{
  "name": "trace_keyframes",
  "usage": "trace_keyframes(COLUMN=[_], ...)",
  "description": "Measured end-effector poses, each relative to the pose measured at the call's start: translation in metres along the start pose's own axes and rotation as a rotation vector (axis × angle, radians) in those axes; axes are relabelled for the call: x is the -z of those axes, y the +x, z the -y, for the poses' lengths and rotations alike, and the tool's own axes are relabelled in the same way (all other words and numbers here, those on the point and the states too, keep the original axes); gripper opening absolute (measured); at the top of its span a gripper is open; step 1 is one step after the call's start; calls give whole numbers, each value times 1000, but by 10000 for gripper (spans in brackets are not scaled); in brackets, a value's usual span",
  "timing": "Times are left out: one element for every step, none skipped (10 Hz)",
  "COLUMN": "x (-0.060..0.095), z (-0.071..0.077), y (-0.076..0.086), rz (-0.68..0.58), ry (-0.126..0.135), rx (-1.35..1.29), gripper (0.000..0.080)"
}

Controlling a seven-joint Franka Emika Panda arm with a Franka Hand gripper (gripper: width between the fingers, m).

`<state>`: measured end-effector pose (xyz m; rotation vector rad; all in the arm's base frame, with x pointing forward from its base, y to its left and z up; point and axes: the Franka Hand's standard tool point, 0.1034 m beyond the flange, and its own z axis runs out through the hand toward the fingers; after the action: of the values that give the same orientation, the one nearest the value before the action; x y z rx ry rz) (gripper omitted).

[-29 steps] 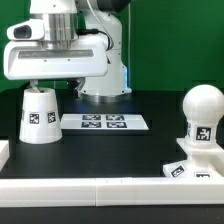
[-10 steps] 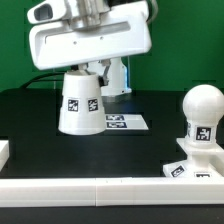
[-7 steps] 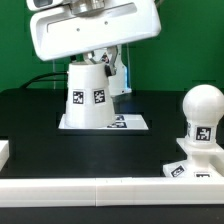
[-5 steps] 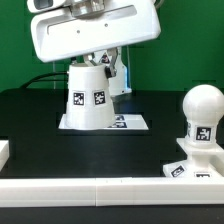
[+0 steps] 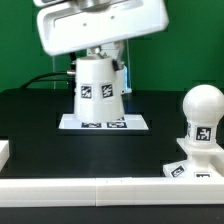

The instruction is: Assemble lamp

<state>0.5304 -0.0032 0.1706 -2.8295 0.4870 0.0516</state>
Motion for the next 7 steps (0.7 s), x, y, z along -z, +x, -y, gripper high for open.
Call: trace_keyframes(x=[9,19,23,24,22,20,20], z=[24,48,67,82,89,85,84], y=[3,9,16,22,30,30,29], rz=[14,15,15,28,35,33,36], ry=[-13,-27,-27,-25,-25,-25,-26], rx=[-38,-37,-44,-83,-89,-80,-83], gripper=[45,45,45,45,45,45,45])
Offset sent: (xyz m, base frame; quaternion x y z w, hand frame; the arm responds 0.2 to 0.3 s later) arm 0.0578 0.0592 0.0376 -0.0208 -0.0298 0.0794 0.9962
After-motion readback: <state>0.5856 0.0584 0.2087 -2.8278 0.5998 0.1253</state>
